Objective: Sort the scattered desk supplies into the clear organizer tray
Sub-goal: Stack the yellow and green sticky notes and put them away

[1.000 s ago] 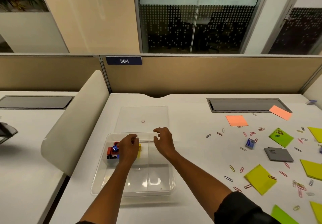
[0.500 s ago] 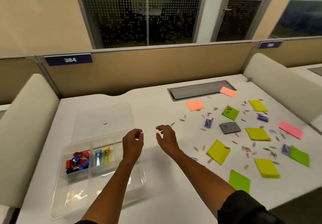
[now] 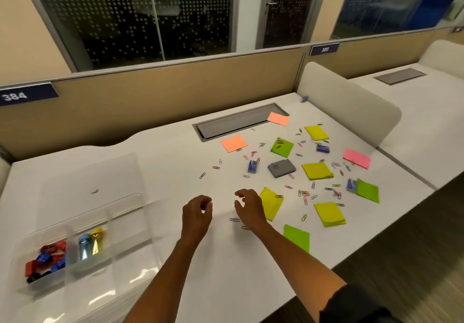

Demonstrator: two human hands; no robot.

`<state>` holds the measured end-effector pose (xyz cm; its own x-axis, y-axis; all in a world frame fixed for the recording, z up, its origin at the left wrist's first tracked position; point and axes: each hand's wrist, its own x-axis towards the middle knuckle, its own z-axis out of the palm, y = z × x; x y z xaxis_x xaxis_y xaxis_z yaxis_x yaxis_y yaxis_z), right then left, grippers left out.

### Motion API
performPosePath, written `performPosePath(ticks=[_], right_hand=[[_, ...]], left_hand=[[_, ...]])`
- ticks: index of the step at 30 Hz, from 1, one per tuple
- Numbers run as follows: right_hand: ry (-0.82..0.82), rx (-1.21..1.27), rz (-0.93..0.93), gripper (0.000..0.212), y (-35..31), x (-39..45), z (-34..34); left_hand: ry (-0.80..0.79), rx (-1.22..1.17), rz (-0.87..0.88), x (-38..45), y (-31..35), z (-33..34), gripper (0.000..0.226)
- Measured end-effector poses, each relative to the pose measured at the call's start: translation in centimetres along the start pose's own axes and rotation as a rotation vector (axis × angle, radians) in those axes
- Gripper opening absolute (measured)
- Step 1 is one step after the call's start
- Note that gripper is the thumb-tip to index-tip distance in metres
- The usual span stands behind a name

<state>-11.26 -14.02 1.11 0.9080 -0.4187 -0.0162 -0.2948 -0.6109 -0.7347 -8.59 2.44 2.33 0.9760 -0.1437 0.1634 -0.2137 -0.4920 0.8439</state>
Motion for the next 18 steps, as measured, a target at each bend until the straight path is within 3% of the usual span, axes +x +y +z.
performPosePath(ticks=[11, 18], right_hand=[[-0.037, -0.045, 0.004, 0.026, 9.8, -2.7, -6.0], [-0.174, -0.165, -0.158, 0.033, 13.6, -3.9, -9.7]], left_hand=[[-0.162, 0.046, -0.096, -4.7, 3.8, 8.4, 0.011], [-0.192, 0.039, -0.180, -8.1, 5.7, 12.7, 0.012]])
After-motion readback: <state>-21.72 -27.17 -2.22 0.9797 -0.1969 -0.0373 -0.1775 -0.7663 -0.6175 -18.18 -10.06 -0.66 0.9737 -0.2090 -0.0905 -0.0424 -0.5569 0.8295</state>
